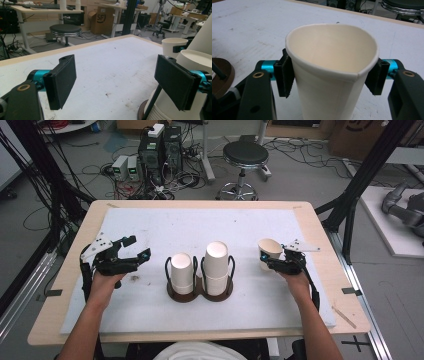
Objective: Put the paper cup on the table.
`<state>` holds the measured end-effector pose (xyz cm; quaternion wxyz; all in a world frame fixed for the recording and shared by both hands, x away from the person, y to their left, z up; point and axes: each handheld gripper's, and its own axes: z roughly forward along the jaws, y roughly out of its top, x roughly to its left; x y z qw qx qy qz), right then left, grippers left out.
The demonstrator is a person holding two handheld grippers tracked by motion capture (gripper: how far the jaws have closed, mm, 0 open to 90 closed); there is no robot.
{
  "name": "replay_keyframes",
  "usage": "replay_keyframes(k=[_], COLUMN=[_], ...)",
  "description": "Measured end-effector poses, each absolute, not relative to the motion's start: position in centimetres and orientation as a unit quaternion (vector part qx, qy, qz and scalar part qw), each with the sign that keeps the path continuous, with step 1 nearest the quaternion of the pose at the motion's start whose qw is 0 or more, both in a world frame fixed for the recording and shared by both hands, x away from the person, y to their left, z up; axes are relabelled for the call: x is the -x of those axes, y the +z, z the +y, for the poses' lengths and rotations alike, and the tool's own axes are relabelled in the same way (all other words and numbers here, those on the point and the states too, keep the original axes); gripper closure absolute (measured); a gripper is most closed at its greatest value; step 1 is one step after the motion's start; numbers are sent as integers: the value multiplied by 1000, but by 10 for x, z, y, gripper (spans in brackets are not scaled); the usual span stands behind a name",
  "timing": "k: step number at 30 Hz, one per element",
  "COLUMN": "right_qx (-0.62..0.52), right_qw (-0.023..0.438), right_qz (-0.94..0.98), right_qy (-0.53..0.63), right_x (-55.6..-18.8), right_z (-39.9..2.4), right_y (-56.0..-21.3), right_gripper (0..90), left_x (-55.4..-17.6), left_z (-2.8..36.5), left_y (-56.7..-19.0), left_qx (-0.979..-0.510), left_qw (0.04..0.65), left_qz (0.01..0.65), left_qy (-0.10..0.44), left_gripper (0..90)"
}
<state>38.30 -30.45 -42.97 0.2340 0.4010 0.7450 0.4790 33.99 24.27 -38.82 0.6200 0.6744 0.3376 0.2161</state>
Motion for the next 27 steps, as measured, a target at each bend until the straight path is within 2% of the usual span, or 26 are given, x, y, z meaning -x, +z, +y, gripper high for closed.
replay_keyframes(k=[8, 13, 27], right_qx=[-411, -420, -417], right_qw=[220, 223, 228], right_qz=[742, 739, 728], right_qy=[482, 478, 494], right_x=[-383, -382, -369], right_z=[-308, -306, -322], right_y=[-430, -431, -418], right_gripper=[305, 208, 205], left_x=[-340, -341, -341], left_z=[242, 243, 243], left_y=[-388, -389, -390], left_qx=[-678, -677, -677], left_qw=[617, 617, 616], left_qz=[336, 337, 340], left_qy=[215, 216, 216], left_gripper=[178, 178, 178])
